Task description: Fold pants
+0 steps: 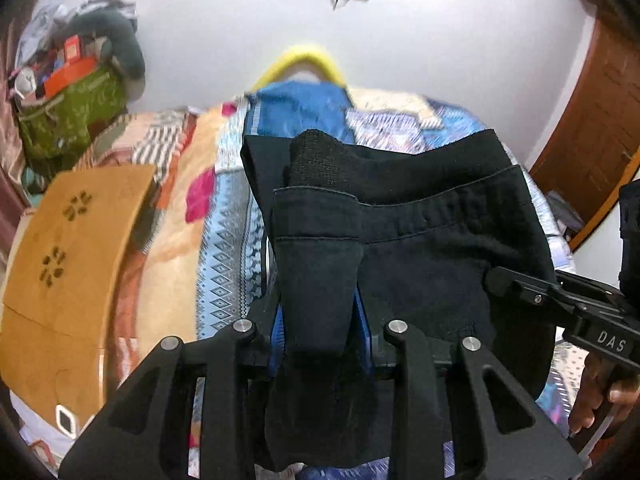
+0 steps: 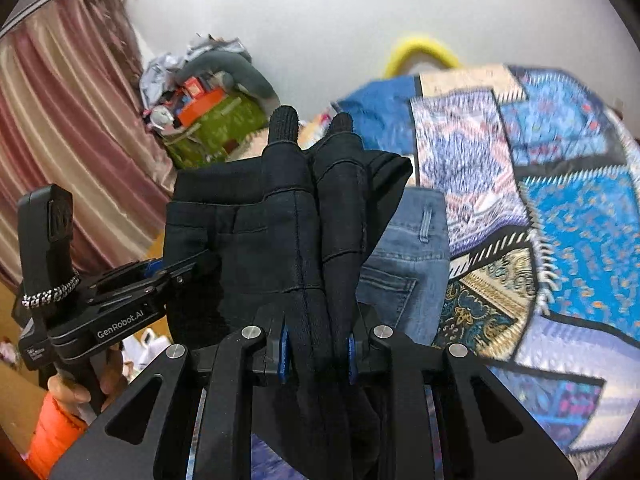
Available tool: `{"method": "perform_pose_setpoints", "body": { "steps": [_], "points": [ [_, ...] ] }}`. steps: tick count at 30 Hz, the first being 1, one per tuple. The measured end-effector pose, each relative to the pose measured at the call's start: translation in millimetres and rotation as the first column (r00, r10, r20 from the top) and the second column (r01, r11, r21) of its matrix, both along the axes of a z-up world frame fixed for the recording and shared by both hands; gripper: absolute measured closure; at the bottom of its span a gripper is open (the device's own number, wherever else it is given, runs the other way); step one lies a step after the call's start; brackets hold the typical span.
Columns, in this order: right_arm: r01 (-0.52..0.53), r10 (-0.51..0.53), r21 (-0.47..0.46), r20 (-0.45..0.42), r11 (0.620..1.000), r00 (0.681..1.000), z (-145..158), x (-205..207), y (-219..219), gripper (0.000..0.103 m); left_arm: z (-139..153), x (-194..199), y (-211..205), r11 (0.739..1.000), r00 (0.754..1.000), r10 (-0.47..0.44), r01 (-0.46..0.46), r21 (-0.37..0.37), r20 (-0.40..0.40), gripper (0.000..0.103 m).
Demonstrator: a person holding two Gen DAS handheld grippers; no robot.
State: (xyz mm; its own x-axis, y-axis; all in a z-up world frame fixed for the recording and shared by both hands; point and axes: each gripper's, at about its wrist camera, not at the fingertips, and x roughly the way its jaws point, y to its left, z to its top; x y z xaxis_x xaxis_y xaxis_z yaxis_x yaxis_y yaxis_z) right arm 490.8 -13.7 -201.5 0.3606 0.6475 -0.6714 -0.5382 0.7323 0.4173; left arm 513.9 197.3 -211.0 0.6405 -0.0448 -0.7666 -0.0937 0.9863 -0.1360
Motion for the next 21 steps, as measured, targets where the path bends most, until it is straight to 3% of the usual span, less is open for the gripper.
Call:
{"method": "perform_pose_setpoints", "body": {
  "steps": [6, 12, 16, 21],
  "points": [
    [0.011, -0.015, -0.041, -0.087, 0.999, 0.996, -48, 37, 9, 0.084, -51, 44, 6, 1.000, 0.996, 0.009, -0.009, 0.006, -0.086, 0.074],
    [0.006, -0.029, -0.191, -0.114, 0.982, 0.993, -71, 43, 14, 0.080, -92, 63, 3, 1.000, 0.983, 0.003, 0.000, 0.016, -0.186, 0.066],
    [0.011, -0.030, -0.255, -0.073, 0.967, 0.997, -68, 29, 1, 0.073, -93, 49, -2, 0.998, 0.980, 0.010, 0.003, 0.062, -0.198, 0.055],
    [0.060, -0.059, -0.262, 0.012, 0.963, 0.998, -39, -10, -23, 0.073, -68, 16, -8, 0.996, 0.982, 0.009, 0.008, 0.088, -0.187, 0.054]
  ]
}}
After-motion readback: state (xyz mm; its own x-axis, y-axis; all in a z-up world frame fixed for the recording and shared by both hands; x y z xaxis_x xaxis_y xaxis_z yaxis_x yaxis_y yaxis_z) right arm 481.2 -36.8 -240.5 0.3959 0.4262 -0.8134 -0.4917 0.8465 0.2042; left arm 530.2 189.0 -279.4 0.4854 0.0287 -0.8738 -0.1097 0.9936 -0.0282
